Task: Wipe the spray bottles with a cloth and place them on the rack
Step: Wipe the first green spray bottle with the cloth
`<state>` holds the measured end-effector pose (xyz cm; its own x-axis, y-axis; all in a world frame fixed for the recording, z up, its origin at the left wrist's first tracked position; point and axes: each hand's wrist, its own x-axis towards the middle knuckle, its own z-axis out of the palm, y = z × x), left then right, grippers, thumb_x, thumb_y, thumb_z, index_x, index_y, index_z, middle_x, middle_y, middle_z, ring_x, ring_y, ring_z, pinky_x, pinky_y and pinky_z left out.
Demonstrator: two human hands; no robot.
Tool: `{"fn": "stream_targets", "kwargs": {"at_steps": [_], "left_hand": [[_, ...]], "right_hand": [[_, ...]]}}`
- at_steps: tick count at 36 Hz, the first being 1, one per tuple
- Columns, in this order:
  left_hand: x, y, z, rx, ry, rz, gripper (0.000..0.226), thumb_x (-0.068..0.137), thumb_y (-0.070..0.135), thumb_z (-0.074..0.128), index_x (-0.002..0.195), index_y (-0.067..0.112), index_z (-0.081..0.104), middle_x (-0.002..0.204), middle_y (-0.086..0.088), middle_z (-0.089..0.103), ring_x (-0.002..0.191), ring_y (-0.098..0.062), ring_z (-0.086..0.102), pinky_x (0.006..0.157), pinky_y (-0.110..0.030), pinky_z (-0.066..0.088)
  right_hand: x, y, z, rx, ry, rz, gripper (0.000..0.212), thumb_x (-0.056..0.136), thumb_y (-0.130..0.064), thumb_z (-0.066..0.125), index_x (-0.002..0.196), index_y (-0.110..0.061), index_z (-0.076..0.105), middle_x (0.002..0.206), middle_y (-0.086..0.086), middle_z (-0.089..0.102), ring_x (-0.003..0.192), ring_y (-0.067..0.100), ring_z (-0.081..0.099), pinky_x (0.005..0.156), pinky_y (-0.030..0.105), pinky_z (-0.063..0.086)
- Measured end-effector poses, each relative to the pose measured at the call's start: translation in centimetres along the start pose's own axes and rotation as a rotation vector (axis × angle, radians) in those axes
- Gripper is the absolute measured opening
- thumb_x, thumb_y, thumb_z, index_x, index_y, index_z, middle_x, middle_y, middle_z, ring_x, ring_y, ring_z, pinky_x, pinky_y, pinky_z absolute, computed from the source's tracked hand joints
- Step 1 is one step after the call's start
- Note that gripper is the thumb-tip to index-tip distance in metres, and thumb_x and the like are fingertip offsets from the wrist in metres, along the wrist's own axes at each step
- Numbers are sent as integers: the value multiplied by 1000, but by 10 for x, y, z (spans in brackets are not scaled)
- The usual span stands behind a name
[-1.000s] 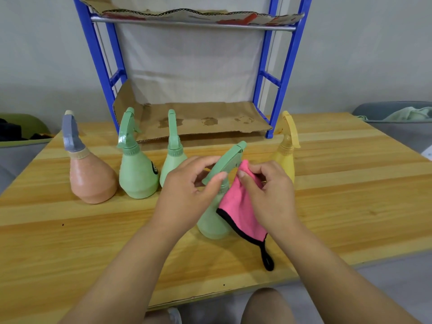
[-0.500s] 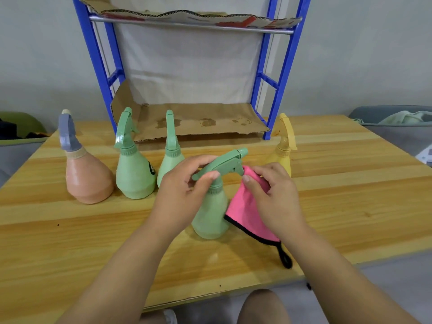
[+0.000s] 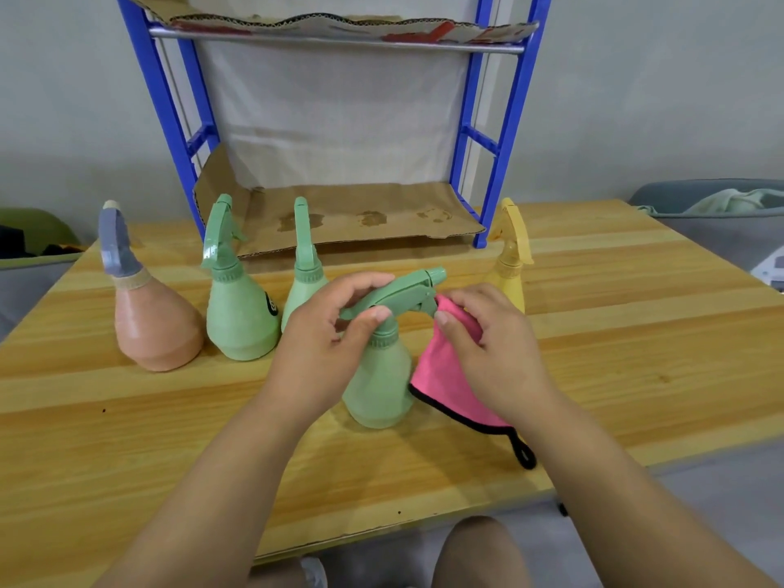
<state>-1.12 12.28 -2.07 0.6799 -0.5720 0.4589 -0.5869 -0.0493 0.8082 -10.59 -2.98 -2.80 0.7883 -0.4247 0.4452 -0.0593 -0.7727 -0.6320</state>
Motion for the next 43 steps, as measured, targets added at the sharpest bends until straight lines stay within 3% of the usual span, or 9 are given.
{"fn": "stream_targets", "kwargs": {"at_steps": [4,7,12,16,20,24,29,35,43], "left_hand": [[0,-2,-3,115,4,0,33,93,22,54,108,51,53,109,35,56,108,4,53,89,-13,40],[-1,-5,-1,300,51,68,28,94,24,54,113,46,53,108,36,50,110,-10,41,95,-12,26],[-2,-5,3,510,176,245,35,90,24,51,124,24,59,113,12,49,99,-26,43,93,-8,14],[-1,6,11,545,165,309,44,87,12,55,131,18,55,108,4,43,92,-16,32,88,-9,24],[5,16,17,622,106,359,38,85,10,55,122,9,62,90,-5,43,82,-20,43,70,-29,42],[6,21,14,586,54,328,38,86,25,49,118,12,64,86,0,45,78,-17,49,68,-25,42],[1,24,7,502,20,303,37,83,38,52,112,19,66,89,4,48,81,-14,54,69,-23,46],[-6,22,0,433,4,290,40,80,51,59,110,25,65,93,8,48,84,-7,52,74,-20,47],[-15,15,-9,337,12,298,27,83,34,63,107,23,67,98,3,55,93,-8,55,82,-25,48]], "right_hand": [[-7,-1,-10,-14,-99,36,20,93,-24,56,109,-17,66,99,-9,56,90,3,53,77,3,36],[-11,-2,-15,25,-124,52,9,92,-23,58,95,-20,66,92,-11,56,84,-3,52,71,3,36],[-17,-5,-20,143,-49,103,8,92,-20,58,91,-26,65,93,-12,57,83,-9,49,71,4,37],[-20,-4,-24,206,34,138,13,92,-17,56,91,-26,66,94,-13,58,81,-12,50,70,2,37],[-22,0,-29,232,105,132,16,91,-16,59,92,-29,67,94,-11,58,82,-7,52,70,4,38],[-25,6,-31,208,123,108,25,90,-17,60,102,-37,67,98,-14,60,93,-2,53,75,4,36],[-32,6,-30,257,126,69,28,91,-18,61,109,-38,66,99,-17,62,99,3,56,84,19,41],[-37,2,-27,248,129,31,27,92,-19,57,114,-33,65,103,-6,61,100,-5,53,84,3,36],[-44,-4,-20,322,121,29,28,90,-18,61,114,-30,67,103,-3,61,100,-1,55,85,6,39]]}}
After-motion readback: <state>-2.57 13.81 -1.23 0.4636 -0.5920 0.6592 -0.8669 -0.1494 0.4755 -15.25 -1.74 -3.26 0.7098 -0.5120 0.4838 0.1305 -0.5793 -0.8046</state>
